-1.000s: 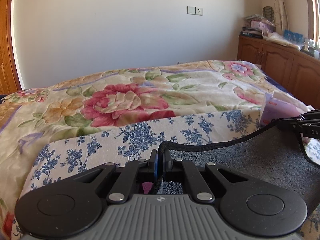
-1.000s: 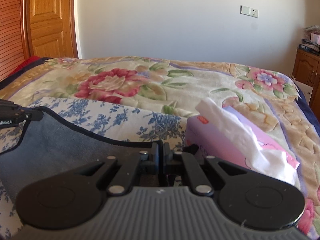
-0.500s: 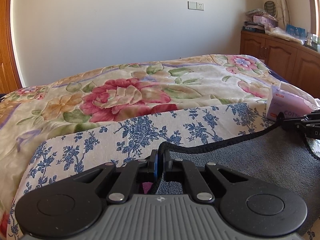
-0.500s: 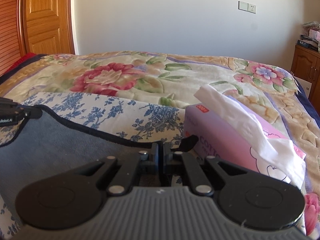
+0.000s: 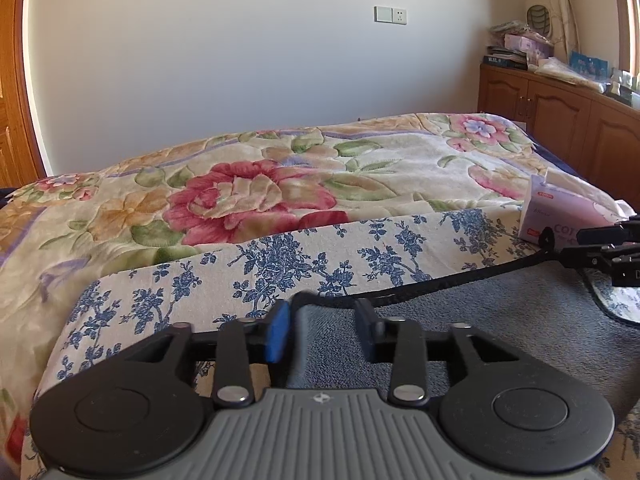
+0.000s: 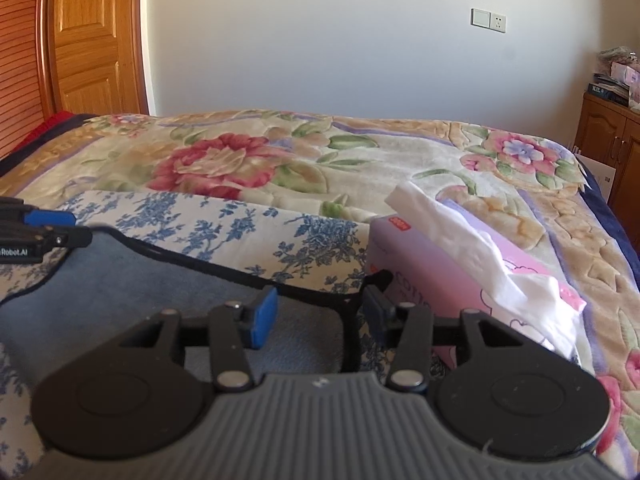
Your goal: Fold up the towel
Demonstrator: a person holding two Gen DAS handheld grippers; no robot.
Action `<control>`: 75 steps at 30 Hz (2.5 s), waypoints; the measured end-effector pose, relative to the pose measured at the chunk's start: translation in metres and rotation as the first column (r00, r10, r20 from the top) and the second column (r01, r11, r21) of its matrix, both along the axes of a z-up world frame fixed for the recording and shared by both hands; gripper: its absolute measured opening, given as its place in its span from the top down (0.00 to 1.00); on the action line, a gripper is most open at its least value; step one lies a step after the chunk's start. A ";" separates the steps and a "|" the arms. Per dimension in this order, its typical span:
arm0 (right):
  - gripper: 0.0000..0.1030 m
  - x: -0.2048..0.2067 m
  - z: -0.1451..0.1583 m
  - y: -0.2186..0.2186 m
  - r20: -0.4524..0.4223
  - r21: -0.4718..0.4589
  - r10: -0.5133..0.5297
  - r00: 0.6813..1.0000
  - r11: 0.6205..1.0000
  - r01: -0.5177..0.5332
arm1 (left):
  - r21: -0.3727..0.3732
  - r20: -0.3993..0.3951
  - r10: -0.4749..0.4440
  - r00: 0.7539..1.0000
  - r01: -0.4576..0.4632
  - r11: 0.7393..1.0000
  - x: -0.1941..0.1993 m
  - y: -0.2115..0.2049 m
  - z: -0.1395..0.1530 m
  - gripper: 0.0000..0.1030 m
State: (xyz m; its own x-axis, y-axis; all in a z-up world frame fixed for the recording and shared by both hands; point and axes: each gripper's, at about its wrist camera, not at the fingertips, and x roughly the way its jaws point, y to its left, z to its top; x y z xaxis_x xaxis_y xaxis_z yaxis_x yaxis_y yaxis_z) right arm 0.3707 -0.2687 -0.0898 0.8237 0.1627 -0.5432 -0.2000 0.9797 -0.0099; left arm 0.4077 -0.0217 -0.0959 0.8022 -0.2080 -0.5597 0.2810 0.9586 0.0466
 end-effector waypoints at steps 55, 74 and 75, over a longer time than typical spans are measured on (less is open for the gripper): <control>0.00 -0.158 0.100 0.014 0.109 0.047 -0.066 0.992 0.997 0.061 | 0.024 0.117 -0.004 0.993 0.001 1.000 -0.183 0.007 0.122 0.00; 0.00 -0.220 0.112 0.029 0.123 0.046 -0.040 0.992 0.998 0.035 | 0.020 0.131 0.022 0.991 -0.025 0.999 -0.255 0.024 0.145 0.00; 0.00 -0.224 0.111 0.030 0.123 0.045 -0.040 0.992 0.998 0.035 | 0.019 0.130 0.024 0.991 -0.027 0.999 -0.257 0.026 0.145 0.00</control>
